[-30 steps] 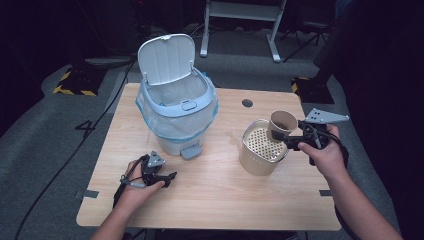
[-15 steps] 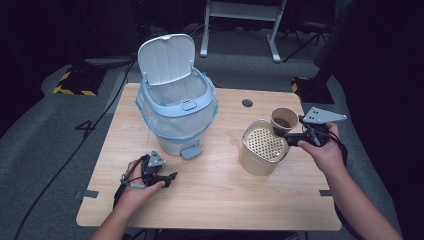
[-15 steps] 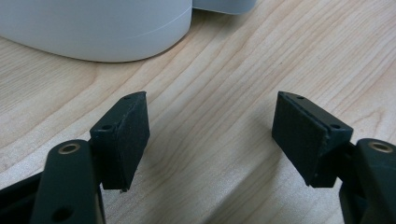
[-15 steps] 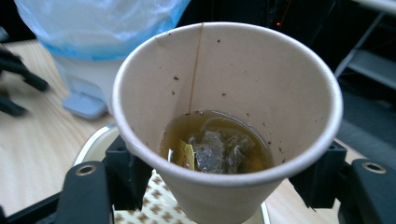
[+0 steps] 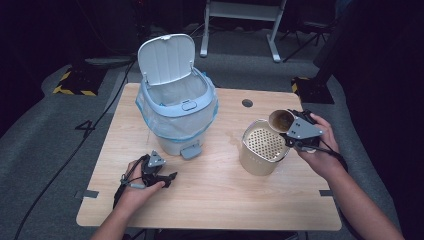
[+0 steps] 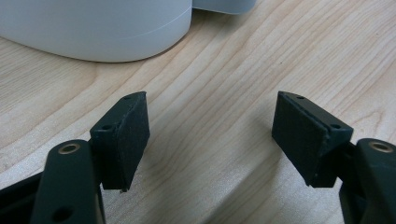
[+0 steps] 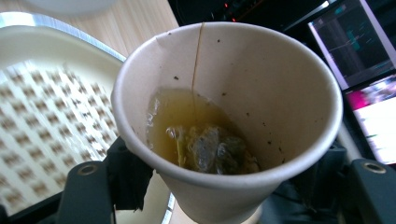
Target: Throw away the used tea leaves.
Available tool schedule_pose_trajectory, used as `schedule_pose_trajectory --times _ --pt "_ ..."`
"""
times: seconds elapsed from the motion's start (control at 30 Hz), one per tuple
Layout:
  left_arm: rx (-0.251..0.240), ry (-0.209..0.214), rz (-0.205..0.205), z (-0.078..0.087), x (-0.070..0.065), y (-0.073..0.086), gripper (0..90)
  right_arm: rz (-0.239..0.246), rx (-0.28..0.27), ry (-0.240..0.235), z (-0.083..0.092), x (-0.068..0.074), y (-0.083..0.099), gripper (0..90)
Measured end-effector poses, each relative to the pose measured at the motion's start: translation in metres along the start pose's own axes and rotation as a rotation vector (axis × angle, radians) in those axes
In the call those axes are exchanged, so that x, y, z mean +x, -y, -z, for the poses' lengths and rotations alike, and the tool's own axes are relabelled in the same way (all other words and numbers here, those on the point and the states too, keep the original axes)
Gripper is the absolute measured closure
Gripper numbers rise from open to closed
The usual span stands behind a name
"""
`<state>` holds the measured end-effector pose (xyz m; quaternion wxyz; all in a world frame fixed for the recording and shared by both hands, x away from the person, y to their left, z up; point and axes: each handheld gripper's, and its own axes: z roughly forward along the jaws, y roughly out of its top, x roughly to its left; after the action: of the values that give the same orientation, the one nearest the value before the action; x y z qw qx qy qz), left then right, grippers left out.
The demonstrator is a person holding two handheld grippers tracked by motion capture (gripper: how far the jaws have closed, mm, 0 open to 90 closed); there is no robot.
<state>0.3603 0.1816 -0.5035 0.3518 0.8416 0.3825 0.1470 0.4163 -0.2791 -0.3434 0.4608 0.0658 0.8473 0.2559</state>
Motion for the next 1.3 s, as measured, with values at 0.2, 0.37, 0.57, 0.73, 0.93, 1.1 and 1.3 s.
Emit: schedule_pose_trajectory --times 0.2,0.37,0.57,0.73,0.93,1.1,1.3 --pt "0.000 0.000 0.000 0.000 0.000 0.000 27.9 0.290 0.135 0.092 -0.003 0.011 -0.004 33.9" --pt "0.000 0.000 0.000 0.000 0.000 0.000 27.9 0.558 0.223 0.212 -0.004 0.022 -0.006 35.2" --pt "-0.001 -0.001 0.000 0.000 0.000 0.000 27.9 0.937 0.322 0.345 -0.006 0.038 -0.012 36.8" --pt "-0.001 -0.001 0.000 0.000 0.000 0.000 27.8 1.130 0.354 0.417 -0.004 0.044 -0.018 37.7" --pt "-0.001 -0.001 0.000 0.000 0.000 0.000 27.9 1.190 0.373 0.453 -0.002 0.042 -0.023 38.1" --pt "-0.001 -0.001 0.000 0.000 0.000 0.000 27.9 1.190 0.371 0.464 -0.001 0.040 -0.024 38.1" --pt "0.000 -0.001 0.000 0.000 0.000 0.000 27.9 1.173 0.361 0.470 0.000 0.039 -0.024 38.0"
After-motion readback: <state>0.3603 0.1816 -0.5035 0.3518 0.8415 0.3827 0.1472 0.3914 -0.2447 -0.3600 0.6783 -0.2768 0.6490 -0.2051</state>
